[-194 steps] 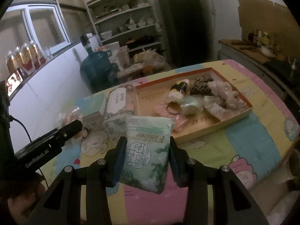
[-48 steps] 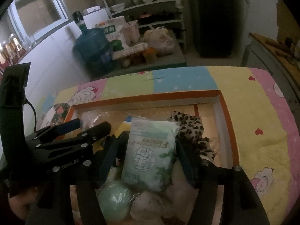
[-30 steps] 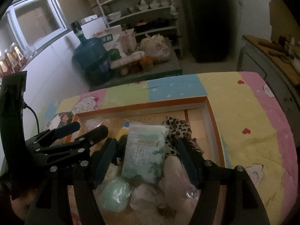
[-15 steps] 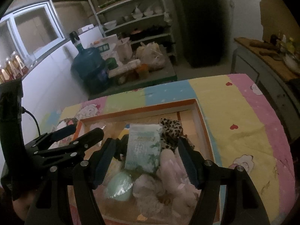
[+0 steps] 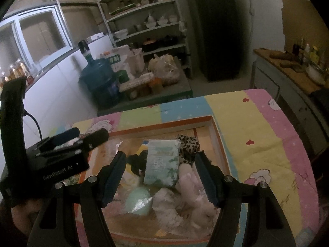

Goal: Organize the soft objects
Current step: 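Open both grippers to release the clear bag and Flower pack, then withdraw both grippers from the lid toward the plush bear and tissue boxes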

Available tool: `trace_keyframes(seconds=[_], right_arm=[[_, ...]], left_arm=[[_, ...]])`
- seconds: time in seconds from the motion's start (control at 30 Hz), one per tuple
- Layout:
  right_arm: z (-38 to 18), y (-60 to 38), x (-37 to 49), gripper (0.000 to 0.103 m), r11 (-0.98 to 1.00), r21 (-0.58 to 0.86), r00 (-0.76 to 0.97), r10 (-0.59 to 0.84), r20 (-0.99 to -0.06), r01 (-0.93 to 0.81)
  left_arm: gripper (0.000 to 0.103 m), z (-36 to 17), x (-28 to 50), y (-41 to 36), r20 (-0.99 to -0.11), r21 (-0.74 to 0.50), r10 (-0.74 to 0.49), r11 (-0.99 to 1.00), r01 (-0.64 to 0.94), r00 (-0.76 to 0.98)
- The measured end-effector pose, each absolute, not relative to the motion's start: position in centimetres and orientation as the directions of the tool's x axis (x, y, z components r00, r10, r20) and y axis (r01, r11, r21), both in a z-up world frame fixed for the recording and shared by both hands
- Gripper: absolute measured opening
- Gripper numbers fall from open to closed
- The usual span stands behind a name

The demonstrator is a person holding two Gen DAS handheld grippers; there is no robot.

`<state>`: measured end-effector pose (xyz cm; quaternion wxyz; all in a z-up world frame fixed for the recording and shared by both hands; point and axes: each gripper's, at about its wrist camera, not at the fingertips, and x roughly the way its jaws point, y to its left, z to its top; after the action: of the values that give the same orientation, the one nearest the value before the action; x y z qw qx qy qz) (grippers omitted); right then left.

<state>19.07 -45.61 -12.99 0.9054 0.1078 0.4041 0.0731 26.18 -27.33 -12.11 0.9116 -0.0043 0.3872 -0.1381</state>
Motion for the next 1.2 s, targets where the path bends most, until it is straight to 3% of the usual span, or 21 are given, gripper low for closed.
trace_keyframes(seconds=[1.2], right_arm=[[-8.6, -36.1, 10.1, 0.071, 0.971, 0.238, 0.738, 0.146, -0.659, 0.021]], left_arm=[[0.088, -6.7, 14.9, -17.0, -0.638, -0.132, -0.290, 0.954, 0.270, 0.713]])
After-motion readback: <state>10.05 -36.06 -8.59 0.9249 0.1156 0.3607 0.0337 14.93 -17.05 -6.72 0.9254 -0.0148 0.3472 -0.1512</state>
